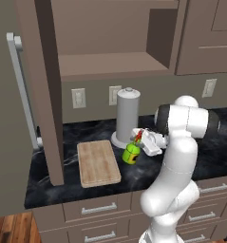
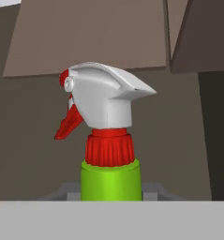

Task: Grab the spray bottle from the cabinet, then place it next to the cutting board for sanitizing. Then grab the dish brush from the countertop next to the sink and place it next to the cutting board.

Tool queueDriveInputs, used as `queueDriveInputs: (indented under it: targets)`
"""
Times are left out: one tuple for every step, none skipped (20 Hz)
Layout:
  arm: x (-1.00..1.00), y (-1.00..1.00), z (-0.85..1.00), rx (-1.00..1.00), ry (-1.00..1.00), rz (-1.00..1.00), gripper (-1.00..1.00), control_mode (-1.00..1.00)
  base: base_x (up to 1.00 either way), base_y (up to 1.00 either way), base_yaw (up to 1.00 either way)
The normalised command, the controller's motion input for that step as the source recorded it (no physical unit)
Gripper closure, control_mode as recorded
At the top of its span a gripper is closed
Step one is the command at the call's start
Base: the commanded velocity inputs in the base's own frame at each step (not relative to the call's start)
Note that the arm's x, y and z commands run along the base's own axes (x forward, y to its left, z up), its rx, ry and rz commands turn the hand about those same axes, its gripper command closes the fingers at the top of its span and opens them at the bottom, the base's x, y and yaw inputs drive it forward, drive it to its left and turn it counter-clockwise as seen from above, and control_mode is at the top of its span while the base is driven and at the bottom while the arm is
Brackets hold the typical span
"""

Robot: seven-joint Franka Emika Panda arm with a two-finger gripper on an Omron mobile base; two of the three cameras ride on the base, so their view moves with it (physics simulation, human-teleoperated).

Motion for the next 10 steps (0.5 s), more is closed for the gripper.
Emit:
queueDriveInputs:
  targets:
    - [-0.22,0.21,-0.03,-0.2,-0.01,-0.28,1.0,-1.0,0.0,0.0,0.0]
    - [-0.24,0.16,0.0,-0.17,0.0,-0.3,1.0,-1.0,0.0,0.0,0.0]
    - [-0.29,0.18,0.0,-0.16,0.0,-0.3,1.0,-1.0,0.0,0.0,0.0]
    - [-0.26,0.13,0.0,-0.15,0.0,-0.3,1.0,-1.0,0.0,0.0,0.0]
    - [-0.28,0.14,0.0,-0.14,0.0,-0.3,1.0,-1.0,0.0,0.0,0.0]
    - [-0.24,0.1,0.0,-0.13,0.0,-0.3,1.0,-1.0,0.0,0.0,0.0]
    - [-0.19,0.13,0.0,-0.12,0.0,-0.3,1.0,-1.0,0.0,0.0,0.0]
    - [-0.14,0.09,0.0,-0.1,0.0,-0.3,1.0,-1.0,0.0,0.0,0.0]
    - [0.0,0.09,0.0,-0.07,0.0,-0.27,1.0,-1.0,0.0,0.0,0.0]
    - [0.0,0.06,0.0,-0.05,0.0,-0.24,1.0,-1.0,0.0,0.0,0.0]
